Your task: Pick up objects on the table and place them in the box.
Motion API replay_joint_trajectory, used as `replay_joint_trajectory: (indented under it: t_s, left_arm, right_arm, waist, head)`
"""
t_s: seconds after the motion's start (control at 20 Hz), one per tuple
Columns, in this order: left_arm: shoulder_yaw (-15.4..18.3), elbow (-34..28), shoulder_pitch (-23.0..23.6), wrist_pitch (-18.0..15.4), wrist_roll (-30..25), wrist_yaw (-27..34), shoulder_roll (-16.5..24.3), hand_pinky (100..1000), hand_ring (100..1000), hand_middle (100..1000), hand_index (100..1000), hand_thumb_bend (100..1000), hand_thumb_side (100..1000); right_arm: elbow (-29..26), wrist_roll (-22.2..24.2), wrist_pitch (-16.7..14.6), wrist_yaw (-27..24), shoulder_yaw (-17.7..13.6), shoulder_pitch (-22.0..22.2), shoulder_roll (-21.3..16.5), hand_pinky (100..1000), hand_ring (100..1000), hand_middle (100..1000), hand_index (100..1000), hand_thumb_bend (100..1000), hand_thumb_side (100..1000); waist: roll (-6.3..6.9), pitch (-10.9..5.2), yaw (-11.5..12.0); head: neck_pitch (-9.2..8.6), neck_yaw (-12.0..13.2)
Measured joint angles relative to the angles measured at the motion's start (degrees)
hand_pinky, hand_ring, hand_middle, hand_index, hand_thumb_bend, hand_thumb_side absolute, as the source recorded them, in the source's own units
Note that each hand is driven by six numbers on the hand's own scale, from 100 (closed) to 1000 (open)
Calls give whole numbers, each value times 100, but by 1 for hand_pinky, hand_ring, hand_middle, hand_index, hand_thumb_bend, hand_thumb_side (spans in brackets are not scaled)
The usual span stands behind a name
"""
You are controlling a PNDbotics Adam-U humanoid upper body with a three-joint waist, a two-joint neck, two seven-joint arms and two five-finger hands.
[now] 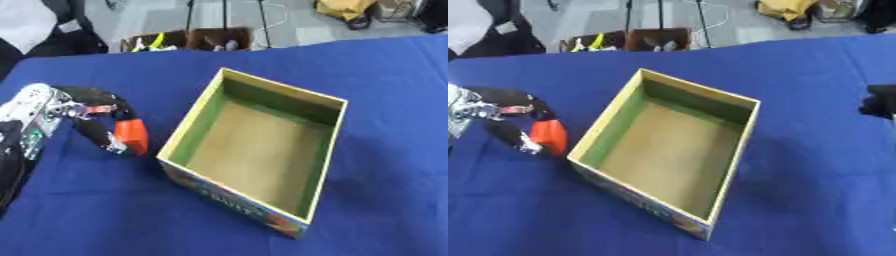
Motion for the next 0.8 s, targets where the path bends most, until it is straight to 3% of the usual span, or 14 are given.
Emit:
replay_joint_trajectory:
  t_s: [0.25,0.3,0.55,0.75,0.8]
  left_arm:
    - [0,-23,-10,-6,6,-32,-7,583,714,675,821,552,778]
    - [0,-39,-10,-4,4,-36,-16,547,676,629,792,518,759]
    - [1,-175,-6,46,-46,-34,-45,476,621,572,742,404,708]
    - [1,-310,0,88,-88,-14,-46,476,621,572,742,404,708]
    - [1,-333,1,95,-95,-7,-46,385,554,504,671,177,620]
  right_arm:
    - [8,0,0,0,-1,0,0,719,602,563,711,488,1000]
    - [8,0,0,0,-1,0,0,719,602,563,711,488,1000]
    - [9,-1,1,0,-2,0,0,719,602,563,711,489,1000]
    - [10,-1,1,0,-3,0,0,719,602,563,711,489,1000]
    - [10,-1,1,0,-3,0,0,720,602,562,711,488,1000]
  waist:
    - [0,9,-7]
    - [-1,12,-7]
    - [-7,32,-8]
    - [-7,36,-8]
    - [-7,36,-8]
  head:
    - [1,30]
    - [1,33]
    - [2,49]
    - [2,51]
    - [2,51]
